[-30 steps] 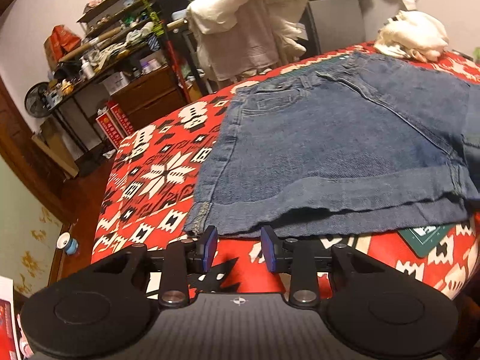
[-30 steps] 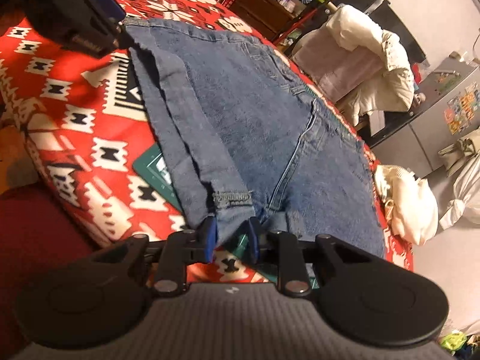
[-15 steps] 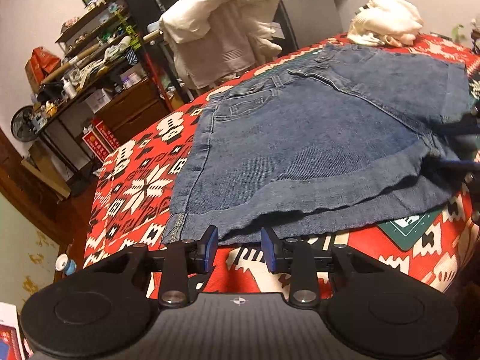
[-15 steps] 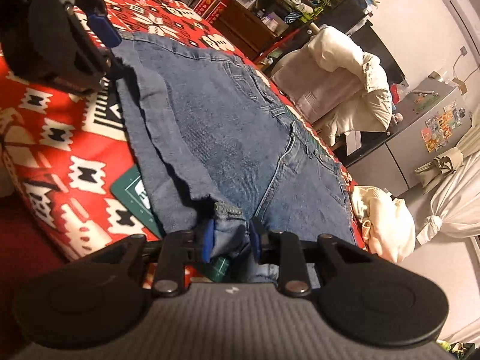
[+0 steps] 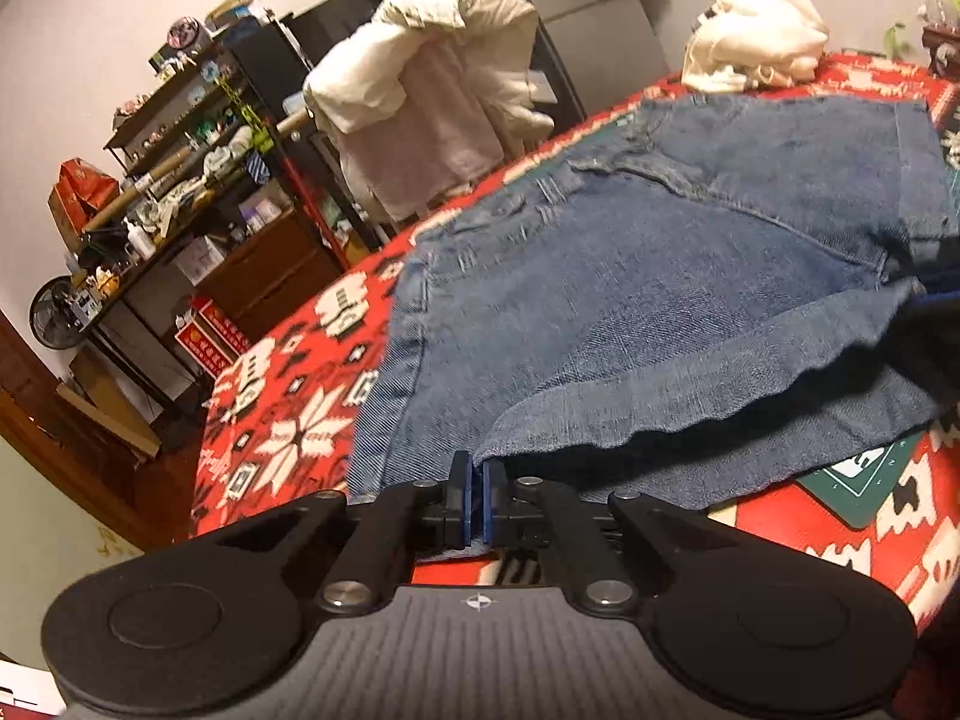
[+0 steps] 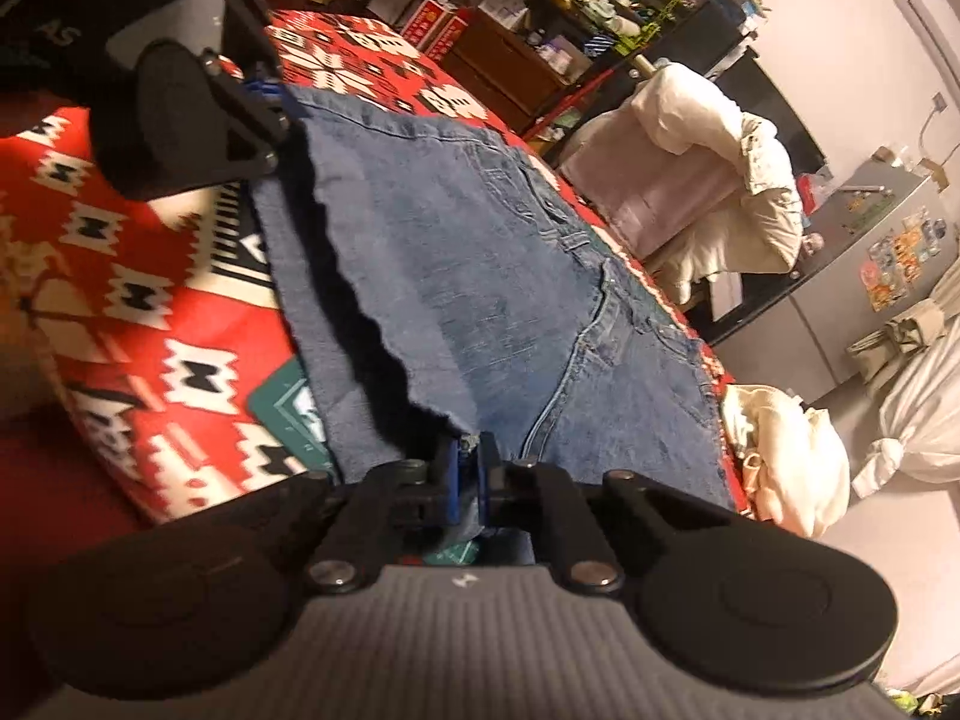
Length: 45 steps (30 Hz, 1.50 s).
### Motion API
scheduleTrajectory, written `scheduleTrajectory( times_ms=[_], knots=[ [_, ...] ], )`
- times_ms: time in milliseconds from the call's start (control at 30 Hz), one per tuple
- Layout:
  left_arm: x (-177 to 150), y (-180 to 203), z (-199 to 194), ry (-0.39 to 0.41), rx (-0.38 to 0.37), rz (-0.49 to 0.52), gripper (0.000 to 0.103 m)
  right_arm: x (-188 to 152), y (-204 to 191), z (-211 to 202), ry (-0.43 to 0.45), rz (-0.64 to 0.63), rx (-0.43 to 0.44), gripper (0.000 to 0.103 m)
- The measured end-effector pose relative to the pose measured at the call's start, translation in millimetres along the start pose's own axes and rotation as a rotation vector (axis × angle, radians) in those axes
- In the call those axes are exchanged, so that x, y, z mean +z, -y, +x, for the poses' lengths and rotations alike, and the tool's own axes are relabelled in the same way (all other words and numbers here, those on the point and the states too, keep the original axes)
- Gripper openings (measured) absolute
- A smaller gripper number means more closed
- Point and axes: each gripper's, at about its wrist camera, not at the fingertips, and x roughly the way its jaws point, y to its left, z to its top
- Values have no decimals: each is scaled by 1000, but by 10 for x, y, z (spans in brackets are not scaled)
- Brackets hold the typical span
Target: Fold clothes
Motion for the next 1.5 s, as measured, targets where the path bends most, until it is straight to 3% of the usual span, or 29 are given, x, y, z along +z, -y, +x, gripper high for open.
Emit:
scheduleTrajectory(
  times_ms=[200, 733, 967, 1067, 1233, 1367, 1500],
  knots=[
    [-86, -17, -35, -11, -11, 33, 4, 2, -7, -60, -28, 16, 84, 5],
    [-194, 71, 109, -59, 8, 67, 4, 9, -11, 55, -59, 37, 131, 6],
    [-200, -5, 72, -111, 44, 49, 12, 3, 72, -17, -61, 73, 195, 8],
    [-250, -147, 45, -139, 68, 12, 12, 9, 131, -103, -48, 106, 226, 8],
    [-276, -546, 55, -169, 69, -174, 12, 49, 275, -127, -35, 170, 252, 8],
    [-260, -754, 164, -180, 32, -311, 25, 49, 352, -55, -53, 194, 238, 8],
    [-231, -790, 300, -183, 19, -355, 26, 34, 437, 9, -59, 212, 239, 8]
  ],
)
